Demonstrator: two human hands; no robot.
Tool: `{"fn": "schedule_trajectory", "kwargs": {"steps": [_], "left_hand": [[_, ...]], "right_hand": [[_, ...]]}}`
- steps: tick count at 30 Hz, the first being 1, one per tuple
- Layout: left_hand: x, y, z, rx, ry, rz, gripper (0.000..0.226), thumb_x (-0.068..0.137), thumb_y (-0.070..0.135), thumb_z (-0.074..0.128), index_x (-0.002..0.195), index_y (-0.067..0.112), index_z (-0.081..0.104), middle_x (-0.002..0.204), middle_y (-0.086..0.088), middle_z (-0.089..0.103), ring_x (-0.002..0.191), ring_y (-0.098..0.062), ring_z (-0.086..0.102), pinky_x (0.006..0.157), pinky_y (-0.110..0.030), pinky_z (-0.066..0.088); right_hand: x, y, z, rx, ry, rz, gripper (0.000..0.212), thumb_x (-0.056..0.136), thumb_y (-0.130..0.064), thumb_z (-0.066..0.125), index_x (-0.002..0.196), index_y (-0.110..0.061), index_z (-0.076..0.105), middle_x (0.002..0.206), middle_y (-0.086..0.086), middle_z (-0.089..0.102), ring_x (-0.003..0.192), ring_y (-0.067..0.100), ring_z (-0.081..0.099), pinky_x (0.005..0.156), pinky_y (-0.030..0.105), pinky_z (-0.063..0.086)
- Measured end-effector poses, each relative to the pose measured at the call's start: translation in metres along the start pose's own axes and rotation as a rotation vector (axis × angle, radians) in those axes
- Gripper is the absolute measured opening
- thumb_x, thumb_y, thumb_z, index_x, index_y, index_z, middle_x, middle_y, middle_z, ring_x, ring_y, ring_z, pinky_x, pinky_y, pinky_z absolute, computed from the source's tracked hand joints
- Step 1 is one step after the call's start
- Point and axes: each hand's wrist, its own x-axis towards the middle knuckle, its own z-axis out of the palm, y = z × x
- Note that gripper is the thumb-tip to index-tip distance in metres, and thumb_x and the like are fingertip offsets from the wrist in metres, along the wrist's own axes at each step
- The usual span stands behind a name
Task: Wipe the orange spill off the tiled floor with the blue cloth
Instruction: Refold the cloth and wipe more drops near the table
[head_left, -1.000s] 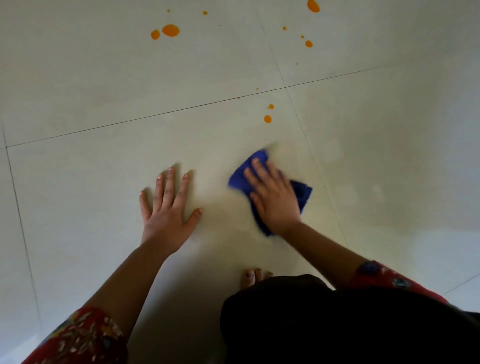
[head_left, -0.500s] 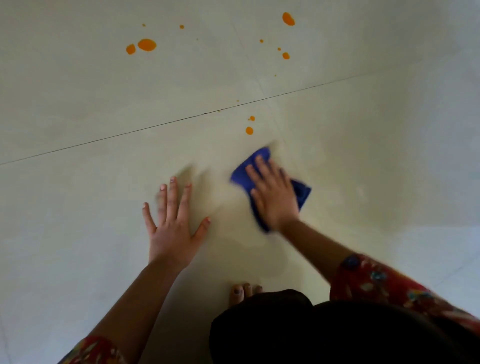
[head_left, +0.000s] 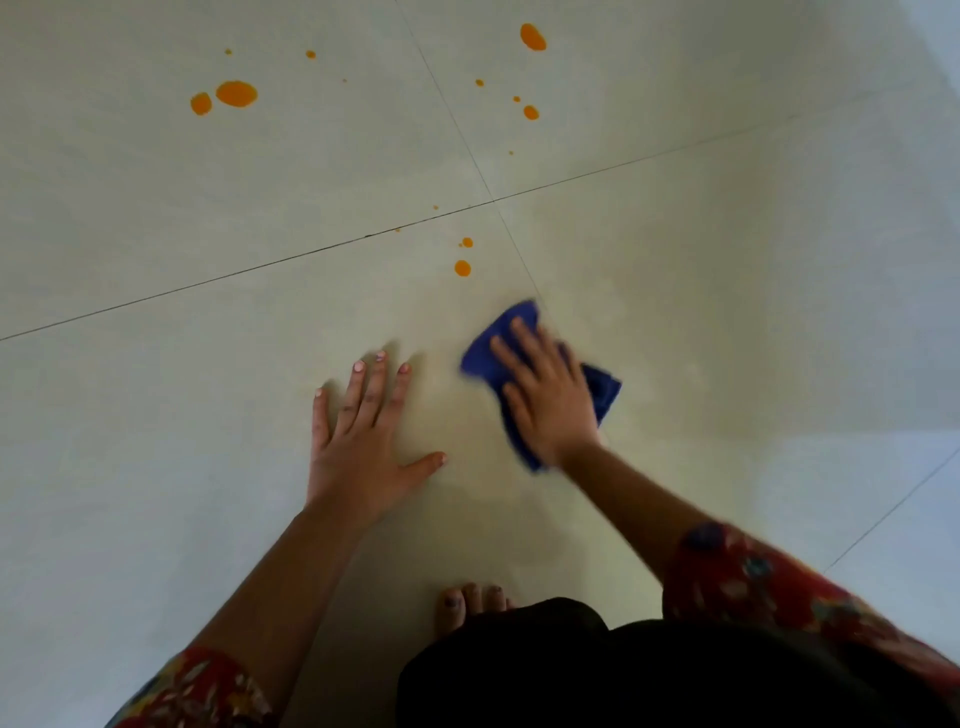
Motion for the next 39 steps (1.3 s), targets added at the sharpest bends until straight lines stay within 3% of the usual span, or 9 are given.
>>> {"fn": "schedule_trajectory", "kwargs": {"steps": [3, 8, 11, 15, 21, 23, 28, 35, 39], "left_hand": [[0.001, 0.0, 0.0, 0.016, 0.007, 0.005, 0.102, 0.073, 0.081, 0.035, 0.153, 0.034, -0.007, 0.162, 0.007, -0.015, 0.148, -0.013, -0.013, 0.118, -0.046, -0.006], [0.001, 0.001, -0.003, 0.024, 0.007, 0.002, 0.102, 0.074, 0.081, 0.04, 0.152, 0.037, -0.008, 0.16, 0.011, -0.018, 0.148, -0.01, -0.015, 0.12, -0.044, -0.007], [0.003, 0.003, -0.004, 0.02, 0.018, 0.007, 0.102, 0.074, 0.08, 0.044, 0.152, 0.039, -0.008, 0.16, 0.012, -0.017, 0.148, -0.01, -0.014, 0.12, -0.045, -0.004], [0.002, 0.002, -0.003, 0.015, 0.015, -0.01, 0.101, 0.071, 0.082, 0.036, 0.152, 0.04, -0.008, 0.161, 0.013, -0.015, 0.148, -0.01, -0.011, 0.121, -0.045, 0.0], [0.003, 0.002, 0.001, 0.014, 0.011, -0.004, 0.102, 0.07, 0.083, 0.037, 0.154, 0.037, 0.0, 0.162, 0.01, -0.007, 0.149, -0.013, -0.005, 0.119, -0.044, -0.001], [0.004, 0.001, 0.002, 0.012, 0.009, -0.002, 0.103, 0.072, 0.082, 0.04, 0.153, 0.038, -0.006, 0.161, 0.01, -0.013, 0.149, -0.012, -0.01, 0.12, -0.045, -0.003], [0.009, 0.004, 0.0, -0.002, -0.015, -0.005, 0.105, 0.074, 0.078, 0.046, 0.151, 0.039, -0.013, 0.159, 0.011, -0.023, 0.147, -0.012, -0.019, 0.12, -0.047, -0.005], [0.005, -0.016, -0.016, -0.058, -0.032, 0.032, 0.102, 0.076, 0.076, 0.043, 0.152, 0.036, -0.012, 0.159, 0.011, -0.02, 0.147, -0.01, -0.017, 0.121, -0.041, -0.005], [-0.011, -0.043, -0.022, -0.094, 0.059, -0.118, 0.096, 0.074, 0.081, 0.024, 0.152, 0.037, -0.01, 0.159, 0.013, -0.02, 0.146, -0.007, -0.021, 0.12, -0.039, -0.009]], "right_hand": [[-0.067, 0.017, -0.003, 0.026, -0.086, -0.136, 0.049, 0.102, -0.044, 0.027, 0.151, -0.038, 0.025, 0.162, -0.007, 0.013, 0.15, 0.02, 0.011, 0.12, 0.044, 0.011], [-0.016, 0.105, -0.019, -0.032, 0.043, 0.473, 0.056, 0.096, -0.049, 0.021, 0.15, -0.037, 0.027, 0.162, 0.0, 0.017, 0.147, 0.027, 0.018, 0.115, 0.051, 0.019], [0.063, 0.123, -0.032, -0.032, 0.07, 0.62, 0.053, 0.101, -0.045, 0.022, 0.153, -0.036, 0.017, 0.164, 0.001, 0.006, 0.15, 0.027, 0.007, 0.117, 0.052, 0.011], [0.136, 0.096, -0.028, -0.031, 0.047, 0.491, 0.054, 0.102, -0.043, 0.022, 0.154, -0.034, 0.012, 0.164, 0.0, 0.002, 0.15, 0.025, 0.002, 0.119, 0.051, 0.007], [0.042, 0.071, -0.017, -0.078, -0.07, -0.194, 0.051, 0.1, -0.041, 0.026, 0.151, -0.032, 0.029, 0.162, -0.002, 0.016, 0.149, 0.023, 0.013, 0.118, 0.045, 0.012], [0.018, 0.098, -0.025, -0.051, -0.079, -0.166, 0.049, 0.101, -0.041, 0.027, 0.149, -0.037, 0.029, 0.162, -0.002, 0.016, 0.149, 0.023, 0.014, 0.118, 0.05, 0.015], [0.089, 0.098, -0.033, 0.042, 0.036, 0.378, 0.061, 0.092, -0.054, 0.015, 0.15, -0.039, 0.025, 0.163, 0.014, 0.002, 0.147, 0.032, 0.015, 0.12, 0.047, 0.011], [-0.058, 0.03, -0.005, -0.047, -0.133, -0.419, 0.048, 0.101, -0.042, 0.031, 0.149, -0.037, 0.03, 0.16, 0.01, 0.019, 0.146, 0.027, 0.023, 0.118, 0.043, 0.013], [-0.029, 0.065, -0.015, -0.038, -0.065, -0.18, 0.049, 0.101, -0.041, 0.028, 0.15, -0.038, 0.027, 0.159, 0.011, 0.024, 0.143, 0.031, 0.029, 0.117, 0.046, 0.017]]}}
